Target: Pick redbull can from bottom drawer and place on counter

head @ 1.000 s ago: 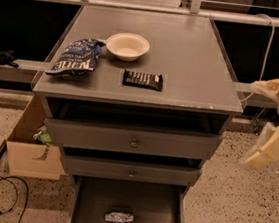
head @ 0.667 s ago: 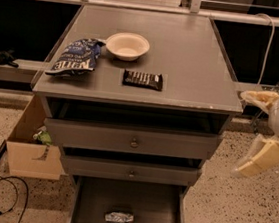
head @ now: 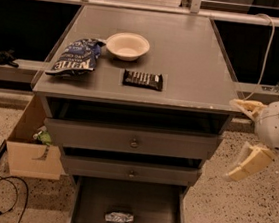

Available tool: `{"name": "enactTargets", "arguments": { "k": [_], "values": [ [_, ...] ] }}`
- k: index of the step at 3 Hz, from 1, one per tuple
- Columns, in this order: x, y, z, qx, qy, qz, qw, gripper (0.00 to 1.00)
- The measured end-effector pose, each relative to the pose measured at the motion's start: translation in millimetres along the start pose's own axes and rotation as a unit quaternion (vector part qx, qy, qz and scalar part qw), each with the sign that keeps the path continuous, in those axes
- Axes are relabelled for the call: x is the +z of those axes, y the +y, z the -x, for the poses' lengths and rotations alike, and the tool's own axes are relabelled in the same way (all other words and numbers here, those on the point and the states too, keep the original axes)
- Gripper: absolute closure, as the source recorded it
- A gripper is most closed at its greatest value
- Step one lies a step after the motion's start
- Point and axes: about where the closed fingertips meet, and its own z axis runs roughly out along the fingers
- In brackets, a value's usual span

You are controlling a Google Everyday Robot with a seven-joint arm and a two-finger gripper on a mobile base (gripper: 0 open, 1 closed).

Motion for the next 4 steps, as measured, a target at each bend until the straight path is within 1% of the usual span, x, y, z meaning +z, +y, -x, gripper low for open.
{"name": "enactTargets", "arguments": {
  "k": [1, 2, 3, 4],
  "values": [
    [46.7, 17.2, -10.6, 0.02, -0.043, 0.021, 0.9986, 0.0],
    [99.2, 36.9, -33.1, 0.04, -0.102, 0.036, 0.9933, 0.0],
    [138.9, 49.5, -62.8, 0.042, -0.146, 0.042, 0.9874, 0.0],
    [139.4, 49.6, -62.5, 0.041, -0.146, 0.043, 0.9875, 0.0]
  ]
}}
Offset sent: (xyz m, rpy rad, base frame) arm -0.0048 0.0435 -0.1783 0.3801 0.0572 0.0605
